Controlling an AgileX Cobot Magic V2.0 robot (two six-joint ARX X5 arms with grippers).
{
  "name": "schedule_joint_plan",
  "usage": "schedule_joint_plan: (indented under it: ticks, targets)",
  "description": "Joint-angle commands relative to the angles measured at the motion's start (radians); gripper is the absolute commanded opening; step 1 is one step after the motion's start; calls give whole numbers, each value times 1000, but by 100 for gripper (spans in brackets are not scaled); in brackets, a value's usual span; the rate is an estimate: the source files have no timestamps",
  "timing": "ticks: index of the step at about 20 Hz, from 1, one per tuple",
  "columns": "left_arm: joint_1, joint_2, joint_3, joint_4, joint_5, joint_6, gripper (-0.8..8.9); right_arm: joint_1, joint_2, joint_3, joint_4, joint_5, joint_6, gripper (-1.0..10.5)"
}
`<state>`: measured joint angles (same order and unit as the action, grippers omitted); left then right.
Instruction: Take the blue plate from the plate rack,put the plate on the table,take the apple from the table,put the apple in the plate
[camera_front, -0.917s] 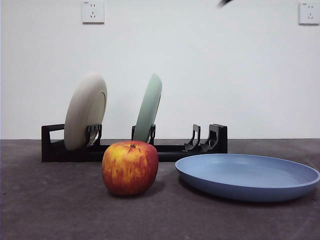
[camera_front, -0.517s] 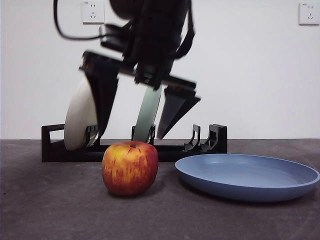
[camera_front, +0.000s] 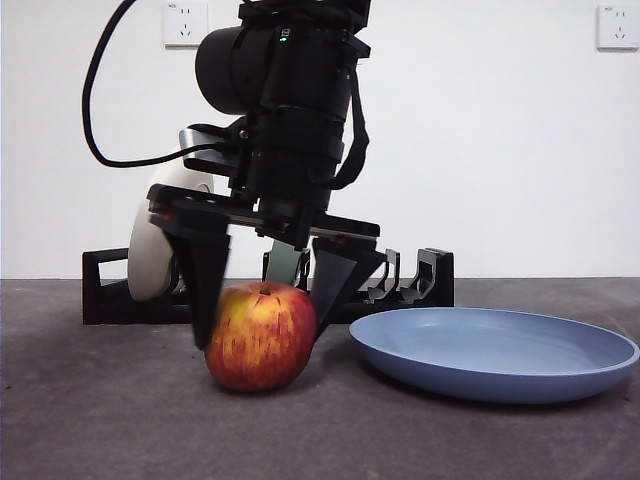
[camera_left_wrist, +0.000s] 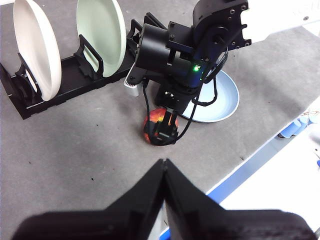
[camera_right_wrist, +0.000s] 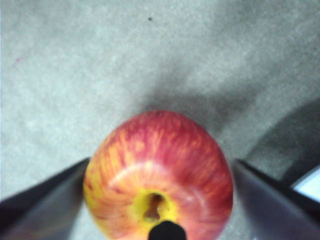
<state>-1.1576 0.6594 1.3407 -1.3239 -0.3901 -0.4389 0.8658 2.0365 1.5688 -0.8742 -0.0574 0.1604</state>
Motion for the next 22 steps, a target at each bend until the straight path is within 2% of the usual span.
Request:
schedule_joint_plan:
  ticks: [1, 5, 9, 10, 15, 19, 22]
  targets:
    - [0, -3, -4, 3, -4, -6, -8, 5, -3, -1, -29, -2, 18, -2]
    - [0, -3, -4, 3, -4, -7, -8, 5, -120, -1, -102, 56, 8, -2]
    - [0, -3, -4, 3, -4, -8, -8, -5, -253, -5, -168, 236, -10, -2]
    - [0, -3, -4, 3, -4, -12, -8, -19, -279, -16, -173, 257, -18, -2]
    - [0, -2, -4, 3, -21, -18, -8, -129, -408, -259, -56, 253, -22, -2]
    - [0, 0, -4, 3, -51, -23, -8, -251, -444, -403, 72, 154, -22, -2]
    - [0, 2, -4, 3, -55, -23, -8, -301, -444, -461, 157, 109, -12, -2]
